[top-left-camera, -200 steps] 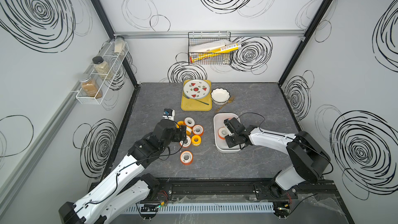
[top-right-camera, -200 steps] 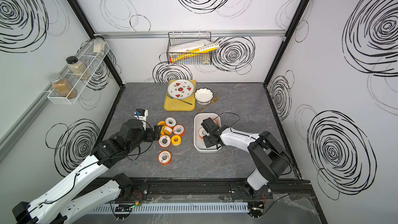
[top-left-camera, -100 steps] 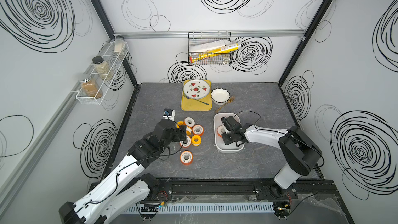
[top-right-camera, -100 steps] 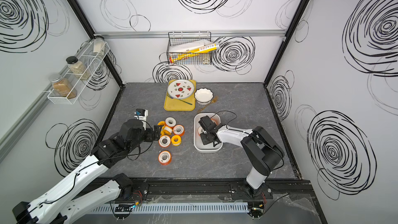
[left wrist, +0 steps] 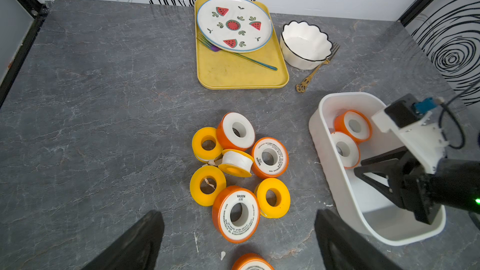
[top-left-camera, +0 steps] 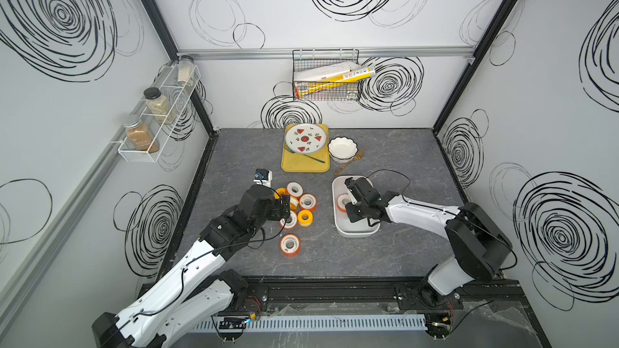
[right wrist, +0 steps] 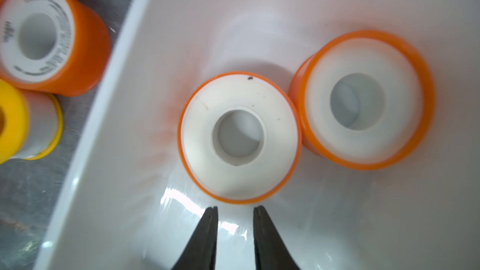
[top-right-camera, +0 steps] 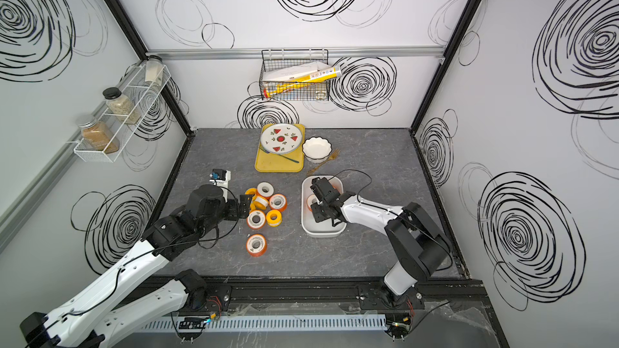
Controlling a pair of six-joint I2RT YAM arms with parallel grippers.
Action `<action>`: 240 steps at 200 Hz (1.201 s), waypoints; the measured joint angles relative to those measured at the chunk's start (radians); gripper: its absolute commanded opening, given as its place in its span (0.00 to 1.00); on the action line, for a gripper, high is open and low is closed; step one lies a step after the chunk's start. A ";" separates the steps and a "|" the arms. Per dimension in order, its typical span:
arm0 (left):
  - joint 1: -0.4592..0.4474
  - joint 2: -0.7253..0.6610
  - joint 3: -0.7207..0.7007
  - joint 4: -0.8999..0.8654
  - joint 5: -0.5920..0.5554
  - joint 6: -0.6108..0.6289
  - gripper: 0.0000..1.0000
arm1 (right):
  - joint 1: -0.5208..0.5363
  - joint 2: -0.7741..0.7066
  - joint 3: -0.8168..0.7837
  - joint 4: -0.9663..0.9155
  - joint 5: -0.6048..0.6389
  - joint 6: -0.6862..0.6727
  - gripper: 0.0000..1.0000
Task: Put the sealing tape into the storage box
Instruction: Place the sealing tape in the storage box, then pick up the sealing tape at the center of the board.
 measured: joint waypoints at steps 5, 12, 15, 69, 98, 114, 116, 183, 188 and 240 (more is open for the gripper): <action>0.000 0.000 0.000 0.000 0.000 0.000 0.98 | 0.000 -0.034 -0.006 0.000 0.003 0.000 0.30; 0.000 0.000 0.000 0.000 0.000 0.000 0.98 | 0.000 -0.074 -0.014 0.003 0.009 0.000 0.33; 0.000 0.000 0.000 0.000 0.000 0.000 0.97 | 0.000 -0.095 -0.019 0.006 0.014 0.000 0.33; 0.000 0.000 0.000 0.000 0.000 0.000 0.98 | 0.000 -0.443 -0.196 0.131 0.189 0.015 0.41; 0.000 0.002 0.000 0.000 0.001 0.000 0.97 | -0.003 -0.599 -0.338 0.215 0.312 0.042 0.47; 0.000 0.004 0.000 0.000 0.002 0.000 0.97 | -0.010 -0.678 -0.419 0.256 0.361 0.061 0.50; 0.000 0.005 0.000 0.000 0.002 0.000 0.97 | -0.010 -0.688 -0.430 0.260 0.368 0.063 0.50; -0.011 0.007 0.000 -0.001 -0.013 -0.005 0.98 | -0.016 -0.924 -0.594 0.323 0.458 0.133 0.83; -0.016 0.011 0.000 -0.001 -0.018 -0.006 0.98 | -0.016 -0.933 -0.597 0.325 0.461 0.135 0.83; -0.032 0.151 0.029 -0.043 -0.060 -0.074 0.98 | -0.016 -1.032 -0.630 0.324 0.478 0.154 0.85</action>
